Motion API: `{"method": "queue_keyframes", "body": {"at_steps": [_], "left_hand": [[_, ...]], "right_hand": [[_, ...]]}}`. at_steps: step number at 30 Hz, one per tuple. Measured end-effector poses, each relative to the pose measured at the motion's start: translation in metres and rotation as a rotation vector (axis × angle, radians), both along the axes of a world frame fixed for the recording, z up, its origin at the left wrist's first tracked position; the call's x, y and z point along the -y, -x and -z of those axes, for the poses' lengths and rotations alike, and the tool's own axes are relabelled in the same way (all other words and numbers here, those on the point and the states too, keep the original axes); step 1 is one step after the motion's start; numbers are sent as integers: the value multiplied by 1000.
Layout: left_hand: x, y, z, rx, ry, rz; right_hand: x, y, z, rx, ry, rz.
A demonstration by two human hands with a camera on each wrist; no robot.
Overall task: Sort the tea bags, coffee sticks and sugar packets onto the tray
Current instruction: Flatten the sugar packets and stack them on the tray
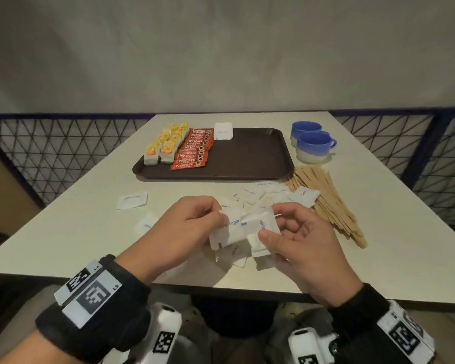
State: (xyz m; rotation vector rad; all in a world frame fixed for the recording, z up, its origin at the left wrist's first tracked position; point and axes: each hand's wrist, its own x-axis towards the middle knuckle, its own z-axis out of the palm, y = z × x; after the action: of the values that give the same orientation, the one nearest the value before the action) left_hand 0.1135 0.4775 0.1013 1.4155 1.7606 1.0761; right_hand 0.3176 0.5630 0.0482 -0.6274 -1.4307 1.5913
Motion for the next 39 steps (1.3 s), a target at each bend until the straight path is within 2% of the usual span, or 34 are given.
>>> {"method": "queue_keyframes", "body": {"at_steps": [3, 5, 9, 12, 16, 19, 26, 33, 39], "left_hand": [[5, -9, 10, 44, 10, 35], [7, -13, 16, 132, 1, 23], [13, -24, 25, 377, -47, -70], [18, -33, 31, 467, -109, -161], [21, -33, 36, 481, -116, -115], [21, -33, 36, 423, -98, -77], [21, -25, 42, 505, -150, -145], [23, -27, 42, 546, -183, -115], [23, -28, 44, 522, -189, -123]], "right_hand": [[-1, 1, 2, 14, -51, 12], [-1, 1, 2, -5, -49, -5], [-2, 2, 4, 20, -75, -28], [-1, 1, 4, 98, -138, -43], [-1, 2, 3, 209, -219, -70], [2, 3, 3, 263, -297, -56], [9, 3, -2, 320, -218, -20], [4, 4, -3, 112, 17, -64], [6, 5, -4, 152, -6, -45]]}}
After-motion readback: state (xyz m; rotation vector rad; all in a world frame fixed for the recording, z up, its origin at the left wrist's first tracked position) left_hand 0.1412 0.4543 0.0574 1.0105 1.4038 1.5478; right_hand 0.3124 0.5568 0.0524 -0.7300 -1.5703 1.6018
